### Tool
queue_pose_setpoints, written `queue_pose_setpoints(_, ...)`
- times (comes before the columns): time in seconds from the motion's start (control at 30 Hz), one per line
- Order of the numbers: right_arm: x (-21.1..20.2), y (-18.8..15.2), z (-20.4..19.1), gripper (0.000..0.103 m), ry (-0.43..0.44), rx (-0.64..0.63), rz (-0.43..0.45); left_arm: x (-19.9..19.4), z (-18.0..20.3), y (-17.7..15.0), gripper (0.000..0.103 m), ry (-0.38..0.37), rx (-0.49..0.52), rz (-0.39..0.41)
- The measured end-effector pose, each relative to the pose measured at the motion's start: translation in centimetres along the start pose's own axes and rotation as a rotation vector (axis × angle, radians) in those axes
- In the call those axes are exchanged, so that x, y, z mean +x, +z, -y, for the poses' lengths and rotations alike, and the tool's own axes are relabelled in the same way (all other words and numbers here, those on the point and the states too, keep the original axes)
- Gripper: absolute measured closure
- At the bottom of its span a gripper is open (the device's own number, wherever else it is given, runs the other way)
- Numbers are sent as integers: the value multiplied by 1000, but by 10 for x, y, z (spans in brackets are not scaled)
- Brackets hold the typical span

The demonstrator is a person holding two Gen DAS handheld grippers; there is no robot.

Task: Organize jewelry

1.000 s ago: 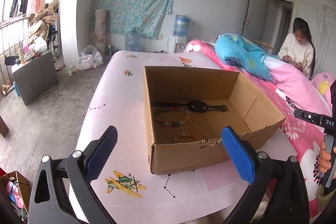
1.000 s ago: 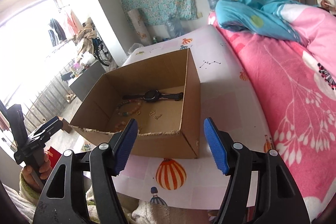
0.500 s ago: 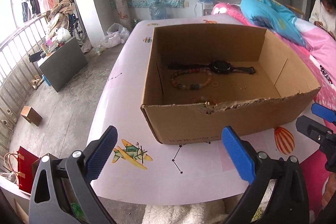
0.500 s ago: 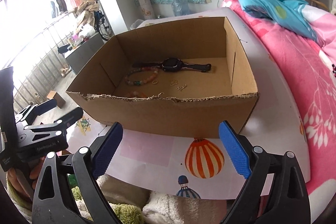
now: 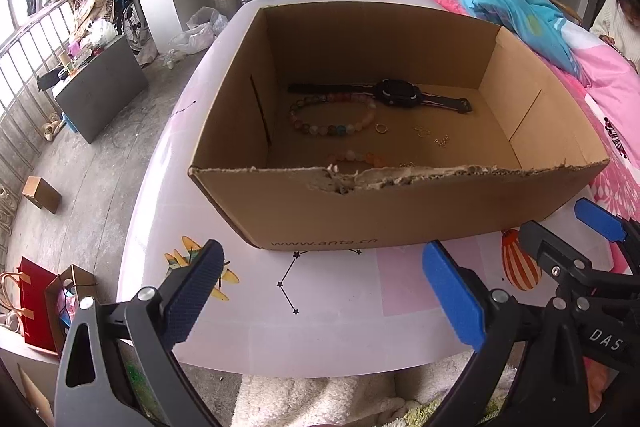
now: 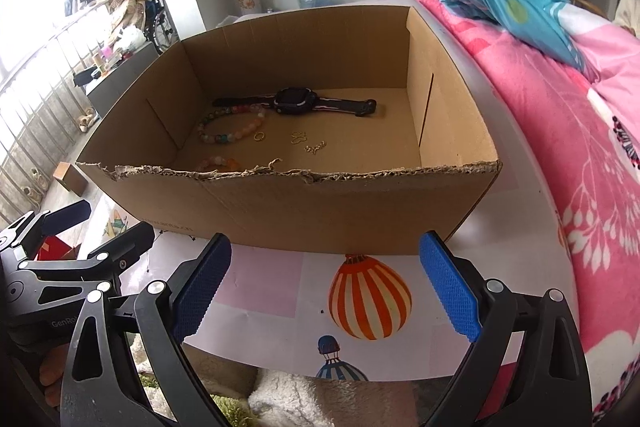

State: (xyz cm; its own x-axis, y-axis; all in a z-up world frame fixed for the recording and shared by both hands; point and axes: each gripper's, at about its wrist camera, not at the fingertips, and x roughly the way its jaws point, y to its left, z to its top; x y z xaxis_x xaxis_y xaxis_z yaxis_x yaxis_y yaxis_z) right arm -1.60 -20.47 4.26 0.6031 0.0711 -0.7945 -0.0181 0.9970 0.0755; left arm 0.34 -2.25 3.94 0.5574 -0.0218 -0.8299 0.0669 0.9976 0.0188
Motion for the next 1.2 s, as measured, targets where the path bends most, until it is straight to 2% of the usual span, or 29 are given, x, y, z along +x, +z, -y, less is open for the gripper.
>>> queue_pose_setpoints(1.2, 13, 10, -1, 12, 1, 2, -43, 10, -3, 5, 6, 29, -41, -21)
